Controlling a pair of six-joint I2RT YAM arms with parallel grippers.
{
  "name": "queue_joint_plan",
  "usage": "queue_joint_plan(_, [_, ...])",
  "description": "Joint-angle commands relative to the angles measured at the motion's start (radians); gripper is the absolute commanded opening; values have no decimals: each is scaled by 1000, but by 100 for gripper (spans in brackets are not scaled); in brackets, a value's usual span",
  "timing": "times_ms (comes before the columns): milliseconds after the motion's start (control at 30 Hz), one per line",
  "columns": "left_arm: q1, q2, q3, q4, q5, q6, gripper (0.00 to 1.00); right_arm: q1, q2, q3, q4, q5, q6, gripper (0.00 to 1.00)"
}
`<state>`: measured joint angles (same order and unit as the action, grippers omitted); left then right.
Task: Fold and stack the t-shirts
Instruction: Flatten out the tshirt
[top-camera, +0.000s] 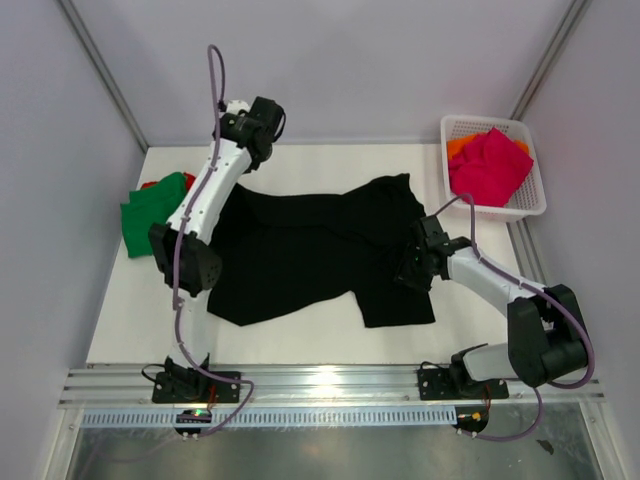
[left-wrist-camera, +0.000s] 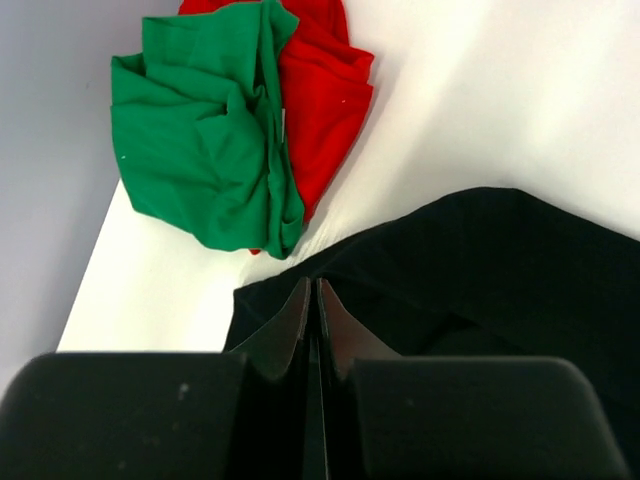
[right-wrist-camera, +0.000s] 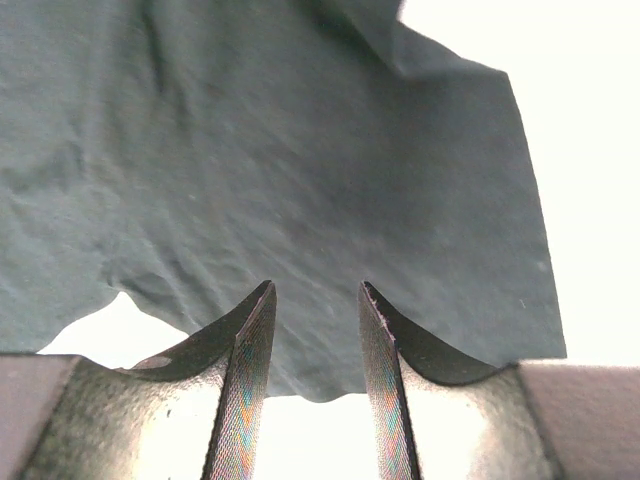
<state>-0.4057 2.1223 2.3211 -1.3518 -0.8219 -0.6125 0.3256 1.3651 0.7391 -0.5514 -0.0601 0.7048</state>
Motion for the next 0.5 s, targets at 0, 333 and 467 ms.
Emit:
queue_joint_plan(0, [-1, -111, 47, -159, 56, 33, 6, 13, -38, 54, -113, 55, 50, 43])
queue_joint_plan(333, [-2, -300, -140, 126, 298, 167, 12, 32, 44, -10, 111, 109, 16, 43])
queue_joint_plan(467, [-2, -265, -95, 74, 277, 174, 11, 36, 98, -7, 140, 106, 28, 43])
